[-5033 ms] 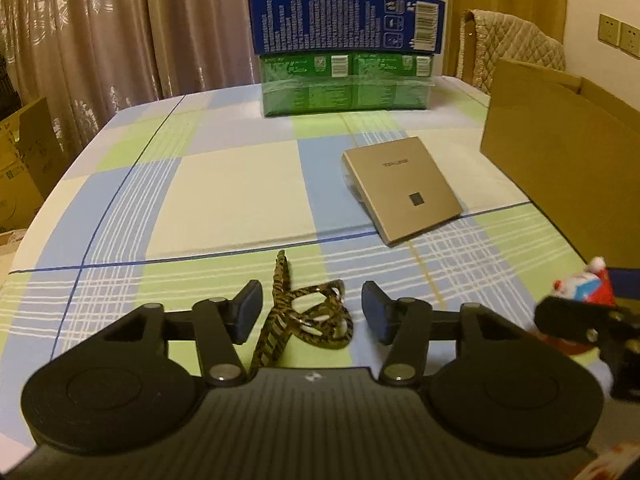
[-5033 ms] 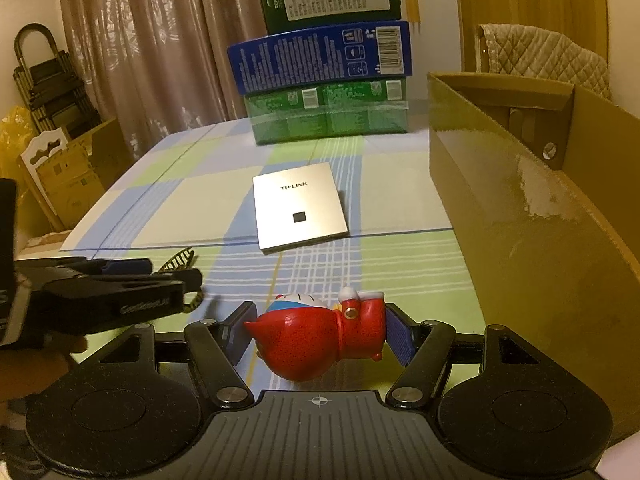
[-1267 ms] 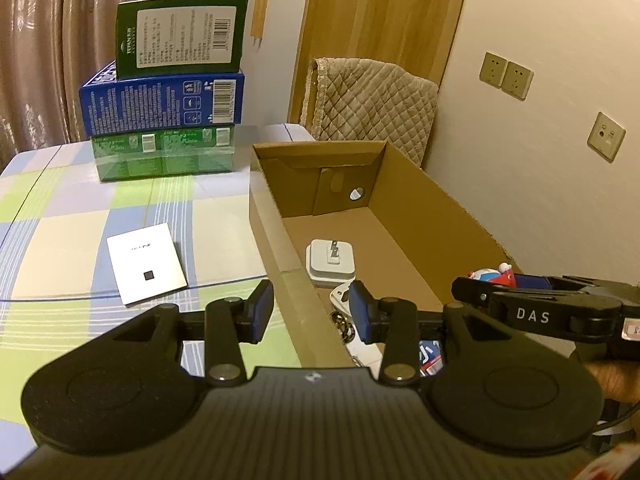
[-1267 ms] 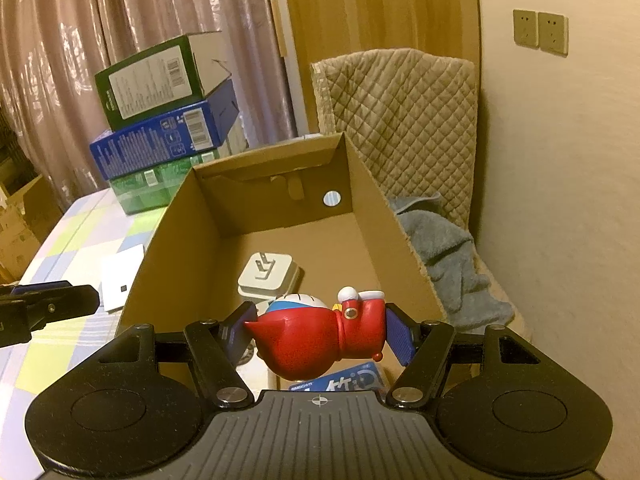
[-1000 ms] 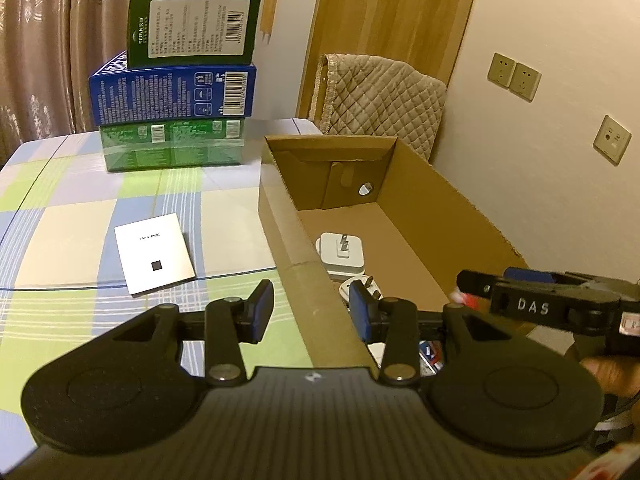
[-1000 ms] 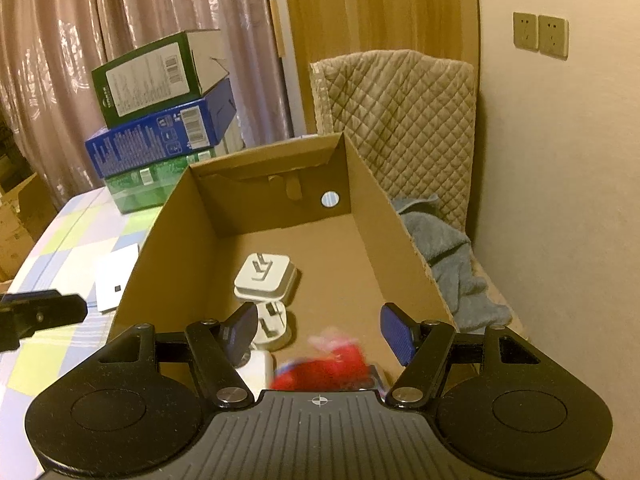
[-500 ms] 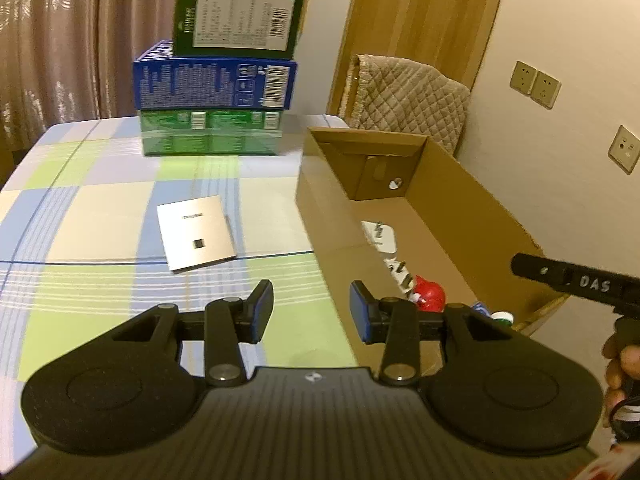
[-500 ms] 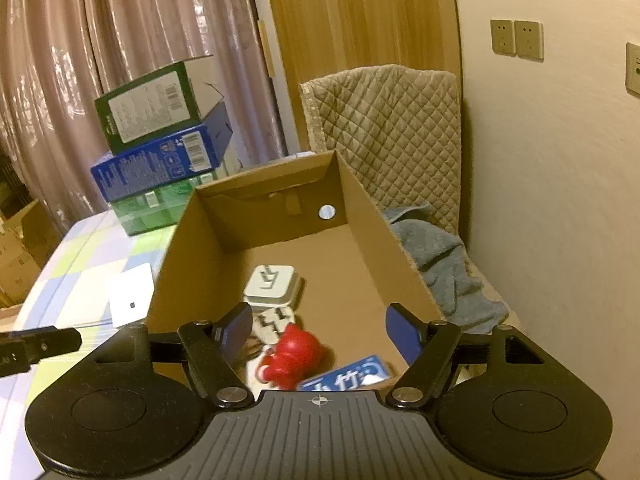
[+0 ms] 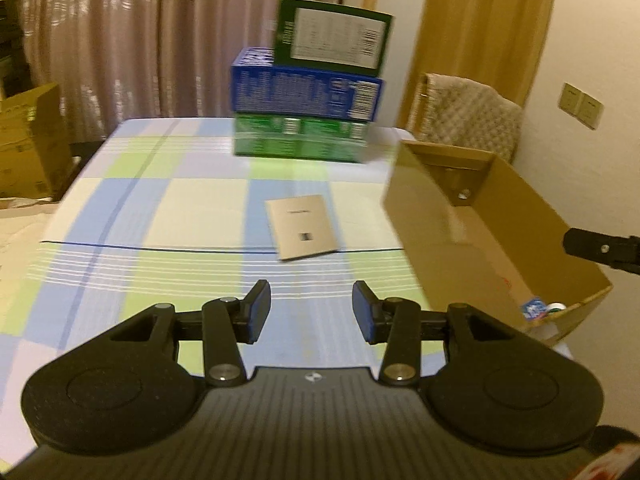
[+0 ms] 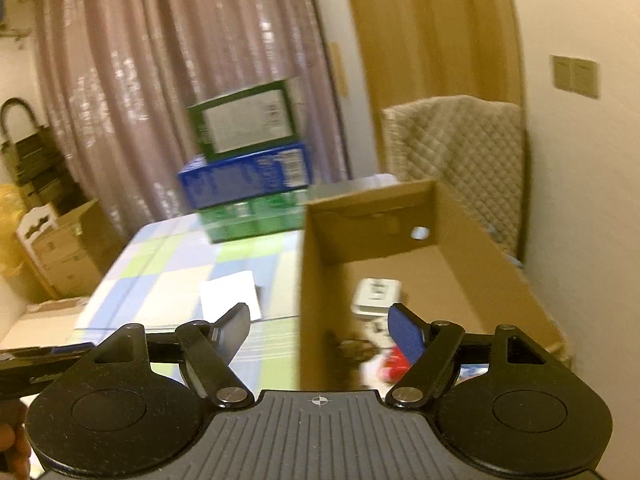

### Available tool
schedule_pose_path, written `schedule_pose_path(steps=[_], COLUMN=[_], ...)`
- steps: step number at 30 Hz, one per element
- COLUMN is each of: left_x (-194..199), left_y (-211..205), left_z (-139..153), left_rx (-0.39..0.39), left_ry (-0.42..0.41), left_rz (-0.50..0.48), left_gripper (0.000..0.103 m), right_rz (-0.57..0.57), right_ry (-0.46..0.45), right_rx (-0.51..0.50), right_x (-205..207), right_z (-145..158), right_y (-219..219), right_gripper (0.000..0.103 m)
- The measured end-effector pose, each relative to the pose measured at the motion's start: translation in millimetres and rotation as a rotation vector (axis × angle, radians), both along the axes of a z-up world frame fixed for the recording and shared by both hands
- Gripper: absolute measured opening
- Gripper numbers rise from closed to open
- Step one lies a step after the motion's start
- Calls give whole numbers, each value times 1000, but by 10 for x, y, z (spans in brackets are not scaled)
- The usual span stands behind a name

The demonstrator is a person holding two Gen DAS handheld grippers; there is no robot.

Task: Organize rigid objects
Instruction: 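Withdraw both tools from the box back over the table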

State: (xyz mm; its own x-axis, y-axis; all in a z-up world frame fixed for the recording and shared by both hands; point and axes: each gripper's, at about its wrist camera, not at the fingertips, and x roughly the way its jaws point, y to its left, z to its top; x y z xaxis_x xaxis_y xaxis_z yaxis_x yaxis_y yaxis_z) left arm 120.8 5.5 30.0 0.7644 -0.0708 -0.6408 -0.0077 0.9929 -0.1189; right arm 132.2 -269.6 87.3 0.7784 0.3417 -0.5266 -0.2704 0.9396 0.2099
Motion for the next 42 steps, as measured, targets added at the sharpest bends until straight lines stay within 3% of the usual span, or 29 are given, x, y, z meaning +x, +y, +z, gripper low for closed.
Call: schedule_pose_path(steps=[16, 19, 23, 27, 33, 42], left_x=[-15, 47, 184, 376, 708, 1080], left_y=[837, 941, 1074, 1163, 1269, 1380], left_z=[-62, -128, -249, -394, -663, -984], left_rx=[55, 55, 46, 69, 85, 66], left_ry=[9, 14, 15, 19, 15, 15], left_rz=[106, 118, 127, 135, 157, 163], left_gripper=[48, 57, 77, 86, 94, 95], right_rz=[159, 177, 191, 188, 181, 184], right_ry=[3, 6, 10, 28, 24, 37], right_rx=[-39, -54, -72, -90, -109, -127], right_x=[94, 171, 334, 535, 867, 1292], right_z=[-177, -253, -405, -605, -919, -1349], right_y=[1032, 1171, 1330, 1443, 1607, 1868], right_gripper=[77, 81, 90, 93, 96, 97])
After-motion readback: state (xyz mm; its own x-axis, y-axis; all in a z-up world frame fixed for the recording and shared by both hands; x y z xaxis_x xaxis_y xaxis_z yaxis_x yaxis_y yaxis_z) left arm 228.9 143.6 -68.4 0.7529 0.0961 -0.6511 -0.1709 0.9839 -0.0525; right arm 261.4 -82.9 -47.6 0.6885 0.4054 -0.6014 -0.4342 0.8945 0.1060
